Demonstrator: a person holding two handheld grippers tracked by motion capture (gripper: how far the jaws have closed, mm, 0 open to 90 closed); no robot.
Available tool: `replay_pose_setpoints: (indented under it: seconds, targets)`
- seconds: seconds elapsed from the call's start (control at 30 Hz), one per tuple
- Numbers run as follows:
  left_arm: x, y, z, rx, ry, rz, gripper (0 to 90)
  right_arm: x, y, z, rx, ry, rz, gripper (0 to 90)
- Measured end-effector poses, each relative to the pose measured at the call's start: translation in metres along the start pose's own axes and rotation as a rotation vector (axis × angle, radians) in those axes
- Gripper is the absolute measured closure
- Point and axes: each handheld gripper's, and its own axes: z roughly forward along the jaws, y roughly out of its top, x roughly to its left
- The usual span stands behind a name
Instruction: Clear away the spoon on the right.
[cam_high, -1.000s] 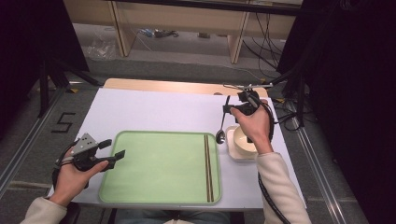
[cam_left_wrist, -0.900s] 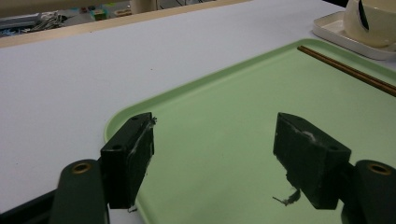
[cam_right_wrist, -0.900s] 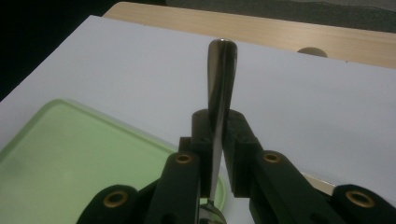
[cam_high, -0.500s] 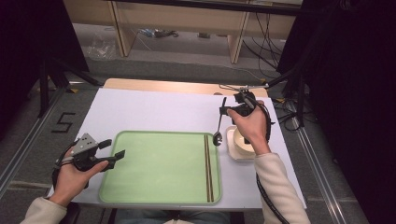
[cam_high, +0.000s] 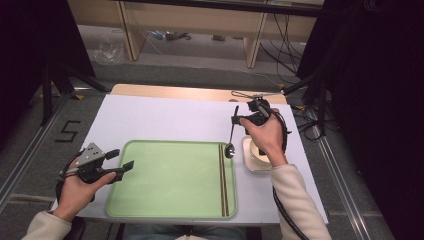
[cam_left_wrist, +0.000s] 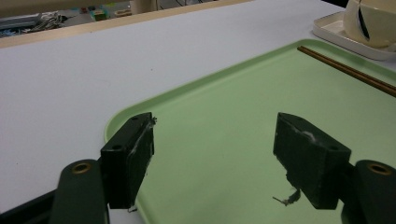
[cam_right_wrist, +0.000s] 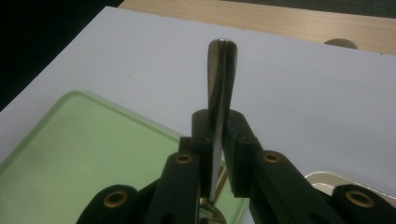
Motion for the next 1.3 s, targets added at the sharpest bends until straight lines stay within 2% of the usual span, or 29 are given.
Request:
replay_pose_setpoints:
  seconds: [0.03, 0.13, 0.17, 0.2, 0.23, 0.3, 0.37, 0.4, 0.43, 0.5, 0.53, 0.57, 0.6, 0.67, 0.7, 0.73, 0.77, 0.8, 0.83, 0.93, 1.03, 1.07, 1.13, 1.3]
  targets:
    - [0.0, 0.0, 0.0, 0.0, 0.0, 0.0, 28.9, -0.001, 0.0, 0.001, -0.012, 0.003, -0.018, 84.2]
    - [0.0, 0.0, 0.0, 0.001, 0.0, 0.0, 28.9, 0.001, 0.0, 0.002, 0.004, -0.003, -0.018, 84.1]
    - [0.0, 0.0, 0.0, 0.001, 0.0, 0.0, 28.9, 0.002, -0.001, 0.003, -0.011, 0.001, -0.021, 84.2]
    - [0.0, 0.0, 0.0, 0.0, 0.0, 0.0, 28.9, 0.003, 0.0, 0.003, 0.01, 0.006, -0.018, 84.2]
    - [0.0, 0.0, 0.0, 0.0, 0.0, 0.0, 28.9, 0.003, -0.001, 0.004, 0.001, 0.005, -0.019, 84.1]
    - [0.0, 0.0, 0.0, 0.0, -0.001, 0.0, 28.9, 0.005, -0.001, 0.004, 0.018, 0.006, -0.006, 84.2]
    - [0.0, 0.0, 0.0, -0.001, 0.0, 0.0, 28.9, 0.005, -0.001, 0.005, 0.021, 0.013, -0.023, 84.2]
    - [0.0, 0.0, 0.0, 0.0, 0.0, 0.0, 28.9, 0.007, -0.001, 0.004, 0.035, 0.004, -0.005, 84.2]
    - [0.0, 0.0, 0.0, -0.001, -0.001, -0.001, 28.9, 0.007, -0.001, 0.006, 0.03, 0.023, -0.017, 84.1]
    - [0.0, 0.0, 0.0, 0.0, -0.001, 0.0, 28.9, 0.008, -0.002, 0.007, 0.037, 0.016, -0.02, 84.2]
    - [0.0, 0.0, 0.0, 0.0, -0.002, -0.001, 28.9, 0.008, -0.002, 0.007, 0.045, 0.036, -0.021, 84.2]
    - [0.0, 0.0, 0.0, 0.0, -0.001, -0.001, 28.9, 0.009, -0.002, 0.009, 0.038, 0.034, -0.023, 84.2]
    - [0.0, 0.0, 0.0, 0.0, -0.001, 0.0, 28.9, 0.011, -0.002, 0.009, 0.052, 0.033, -0.02, 84.2]
    - [0.0, 0.0, 0.0, 0.0, -0.001, -0.001, 28.9, 0.012, -0.003, 0.011, 0.049, 0.055, -0.018, 84.2]
    - [0.0, 0.0, 0.0, -0.001, -0.002, -0.001, 28.9, 0.013, -0.004, 0.013, 0.043, 0.049, -0.011, 84.2]
    - [0.0, 0.0, 0.0, -0.001, -0.002, 0.0, 28.9, 0.013, -0.003, 0.013, 0.075, 0.053, -0.018, 84.2]
    - [0.0, 0.0, 0.0, -0.001, -0.001, 0.0, 28.9, 0.015, -0.004, 0.014, 0.073, 0.06, 0.002, 84.2]
    - [0.0, 0.0, 0.0, 0.0, -0.002, -0.001, 28.9, 0.015, -0.005, 0.016, 0.075, 0.071, -0.014, 84.2]
    - [0.0, 0.0, 0.0, 0.0, -0.002, -0.001, 28.9, 0.017, -0.006, 0.018, 0.064, 0.067, -0.007, 84.2]
    - [0.0, 0.0, 0.0, -0.001, -0.002, -0.001, 28.9, 0.021, -0.006, 0.021, 0.101, 0.081, 0.021, 84.2]
    - [0.0, 0.0, 0.0, 0.0, -0.002, 0.0, 28.9, 0.023, -0.008, 0.025, 0.096, 0.081, 0.025, 84.1]
    - [0.0, 0.0, 0.0, 0.0, -0.002, 0.0, 28.9, 0.025, -0.009, 0.026, 0.102, 0.087, 0.04, 84.2]
    - [0.0, 0.0, 0.0, 0.0, -0.002, 0.0, 28.9, 0.024, -0.009, 0.028, 0.121, 0.096, 0.02, 84.1]
    - [0.0, 0.0, 0.0, 0.0, -0.002, 0.0, 28.9, 0.029, -0.011, 0.033, 0.15, 0.103, 0.061, 84.1]
